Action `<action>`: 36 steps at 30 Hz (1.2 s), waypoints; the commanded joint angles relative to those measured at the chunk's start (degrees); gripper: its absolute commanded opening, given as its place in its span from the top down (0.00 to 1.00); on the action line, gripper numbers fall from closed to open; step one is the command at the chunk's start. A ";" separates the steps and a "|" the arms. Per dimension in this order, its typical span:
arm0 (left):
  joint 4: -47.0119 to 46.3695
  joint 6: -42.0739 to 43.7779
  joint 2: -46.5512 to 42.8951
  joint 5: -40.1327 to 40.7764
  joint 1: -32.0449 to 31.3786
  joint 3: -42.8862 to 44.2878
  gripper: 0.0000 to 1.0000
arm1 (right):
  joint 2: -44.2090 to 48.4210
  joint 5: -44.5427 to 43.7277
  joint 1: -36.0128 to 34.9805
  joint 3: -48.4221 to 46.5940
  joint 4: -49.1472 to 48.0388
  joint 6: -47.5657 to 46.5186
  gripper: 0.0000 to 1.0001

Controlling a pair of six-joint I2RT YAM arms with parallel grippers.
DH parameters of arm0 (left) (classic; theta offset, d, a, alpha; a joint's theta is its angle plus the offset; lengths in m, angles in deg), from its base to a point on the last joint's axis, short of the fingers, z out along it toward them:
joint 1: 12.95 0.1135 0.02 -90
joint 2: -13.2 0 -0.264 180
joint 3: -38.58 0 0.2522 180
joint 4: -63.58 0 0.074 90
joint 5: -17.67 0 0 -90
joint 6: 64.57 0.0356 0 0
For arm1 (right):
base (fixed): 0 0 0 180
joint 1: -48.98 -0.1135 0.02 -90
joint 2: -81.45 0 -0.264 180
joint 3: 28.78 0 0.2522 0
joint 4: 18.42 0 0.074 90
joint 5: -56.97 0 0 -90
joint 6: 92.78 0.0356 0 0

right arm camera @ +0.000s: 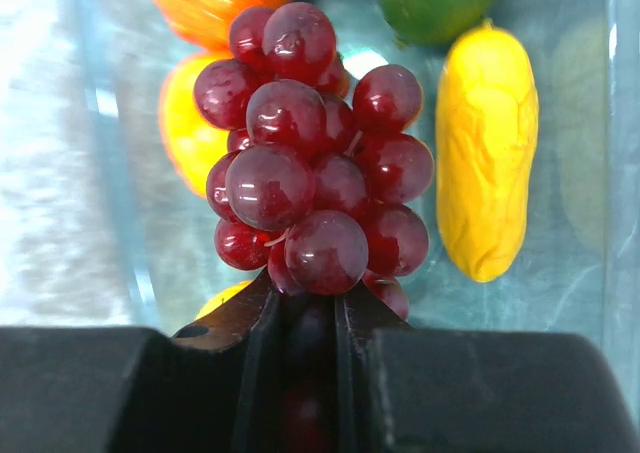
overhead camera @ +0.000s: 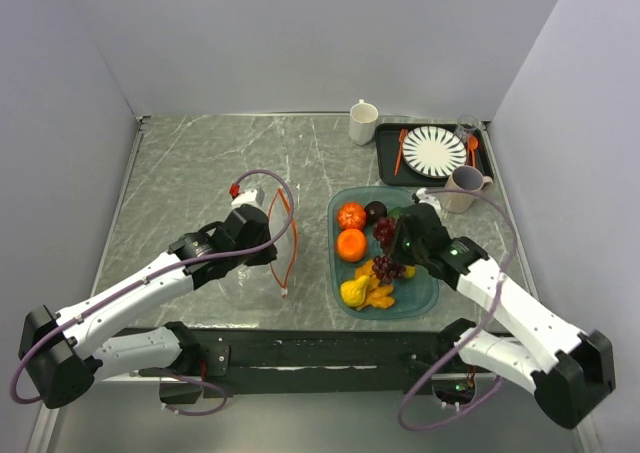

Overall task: Place the food in the zip-top bag and seal the zipper
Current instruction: Pick up the fake fruit from the bin, then place the fake fruit in the zipper food storage bag.

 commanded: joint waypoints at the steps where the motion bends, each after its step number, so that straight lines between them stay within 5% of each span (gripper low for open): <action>1: -1.04 0.64 -0.46 0.22 0.09 0.42 0.99 | 5.40 1.56 0.33 -5.29 -0.33 -1.34 1.00; 12: -2.18 0.81 -0.11 -0.57 0.09 0.25 0.99 | 4.10 24.06 -5.02 -11.18 -10.26 -0.91 1.00; 22: -3.24 1.08 2.79 -2.15 0.09 1.65 0.99 | -7.50 28.54 -15.66 -15.50 -21.93 4.36 1.00; 36: -3.50 0.90 0.51 -4.00 0.09 1.65 0.99 | -23.49 31.98 -16.81 -20.94 -26.79 6.12 1.00</action>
